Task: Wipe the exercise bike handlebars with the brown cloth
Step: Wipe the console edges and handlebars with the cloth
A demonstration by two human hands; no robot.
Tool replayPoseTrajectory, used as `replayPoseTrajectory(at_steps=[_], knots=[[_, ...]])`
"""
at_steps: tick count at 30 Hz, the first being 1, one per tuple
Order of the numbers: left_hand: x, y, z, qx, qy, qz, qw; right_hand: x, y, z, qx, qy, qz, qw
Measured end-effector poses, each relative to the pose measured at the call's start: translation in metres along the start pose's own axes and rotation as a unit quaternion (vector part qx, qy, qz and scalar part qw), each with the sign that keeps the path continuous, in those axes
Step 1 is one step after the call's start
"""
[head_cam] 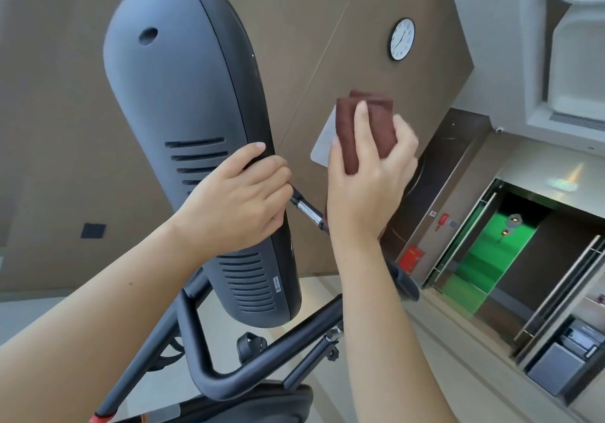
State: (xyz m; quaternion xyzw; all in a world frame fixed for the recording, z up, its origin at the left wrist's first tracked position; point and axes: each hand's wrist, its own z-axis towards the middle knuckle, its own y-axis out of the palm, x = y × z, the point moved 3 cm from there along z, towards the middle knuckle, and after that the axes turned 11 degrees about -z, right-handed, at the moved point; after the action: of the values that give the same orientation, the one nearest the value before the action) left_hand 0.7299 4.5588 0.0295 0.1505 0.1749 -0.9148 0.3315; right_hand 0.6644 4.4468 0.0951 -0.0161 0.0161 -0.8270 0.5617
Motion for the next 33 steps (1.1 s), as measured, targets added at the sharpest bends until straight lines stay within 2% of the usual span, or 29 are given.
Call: replayPoseTrajectory(at_steps=[3, 5, 8, 15, 18, 21, 23, 28, 33], knots=[[0.0, -0.001, 0.001, 0.004, 0.001, 0.0, 1.0, -0.006, 0.01, 0.008, -0.036, 0.001, -0.067, 0.997], [0.0, -0.001, 0.001, 0.008, 0.005, -0.001, 1.0, 0.001, 0.012, -0.005, -0.026, -0.006, -0.074, 0.997], [0.0, 0.0, 0.0, 0.003, 0.008, 0.002, 1.0, 0.019, 0.013, -0.032, 0.0, -0.001, -0.04, 0.999], [0.001, -0.003, 0.001, -0.003, -0.01, -0.016, 1.0, 0.064, 0.01, -0.097, -0.01, -0.025, 0.035, 0.999], [0.002, -0.004, 0.002, -0.002, -0.02, -0.021, 1.0, 0.07, -0.002, -0.092, -0.017, -0.03, 0.1, 0.994], [0.003, -0.004, 0.003, -0.003, -0.025, -0.026, 0.999, 0.059, -0.013, -0.06, 0.037, 0.018, 0.172, 0.984], [0.004, -0.005, 0.002, -0.012, -0.026, -0.025, 0.999, 0.045, -0.011, -0.037, 0.049, 0.039, 0.151, 0.987], [0.006, -0.005, -0.001, -0.032, -0.035, -0.031, 0.998, 0.024, 0.005, -0.045, -0.035, 0.004, 0.028, 0.999], [0.006, -0.008, -0.005, -0.049, -0.039, -0.039, 0.997, 0.045, 0.013, -0.074, 0.004, -0.058, -0.002, 0.998]])
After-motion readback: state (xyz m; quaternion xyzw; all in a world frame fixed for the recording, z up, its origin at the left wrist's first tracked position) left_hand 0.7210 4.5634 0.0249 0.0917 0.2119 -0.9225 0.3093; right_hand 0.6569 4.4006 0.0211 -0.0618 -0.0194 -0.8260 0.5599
